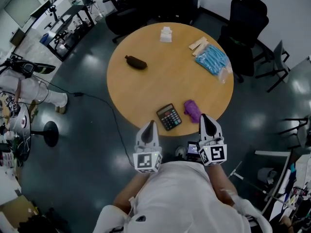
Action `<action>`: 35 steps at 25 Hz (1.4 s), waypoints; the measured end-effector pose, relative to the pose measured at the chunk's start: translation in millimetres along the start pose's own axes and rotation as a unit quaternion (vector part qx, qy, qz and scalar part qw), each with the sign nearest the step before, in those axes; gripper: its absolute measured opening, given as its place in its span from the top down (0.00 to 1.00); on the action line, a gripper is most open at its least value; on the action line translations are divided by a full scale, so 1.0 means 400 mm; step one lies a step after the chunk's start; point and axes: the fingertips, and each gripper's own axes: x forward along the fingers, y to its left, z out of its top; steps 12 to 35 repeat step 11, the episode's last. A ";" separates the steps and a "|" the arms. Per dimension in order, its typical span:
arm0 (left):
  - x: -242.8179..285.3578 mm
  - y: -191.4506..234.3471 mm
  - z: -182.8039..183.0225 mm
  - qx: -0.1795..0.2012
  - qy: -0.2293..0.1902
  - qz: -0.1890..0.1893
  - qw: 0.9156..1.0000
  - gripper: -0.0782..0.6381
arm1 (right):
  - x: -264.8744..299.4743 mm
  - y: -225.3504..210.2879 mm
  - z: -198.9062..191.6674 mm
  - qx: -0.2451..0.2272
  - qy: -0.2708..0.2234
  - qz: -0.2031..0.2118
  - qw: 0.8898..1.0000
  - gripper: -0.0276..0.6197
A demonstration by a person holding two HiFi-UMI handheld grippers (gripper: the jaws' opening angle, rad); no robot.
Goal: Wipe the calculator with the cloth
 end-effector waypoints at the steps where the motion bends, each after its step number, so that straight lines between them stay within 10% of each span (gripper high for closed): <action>1: 0.001 -0.003 -0.004 -0.001 0.002 -0.001 1.000 0.88 | 0.000 -0.002 -0.003 0.002 0.000 0.000 1.000 0.93; 35: 0.006 -0.031 -0.006 0.000 0.004 -0.014 1.000 0.88 | -0.003 -0.018 0.000 0.004 -0.002 0.000 1.000 0.93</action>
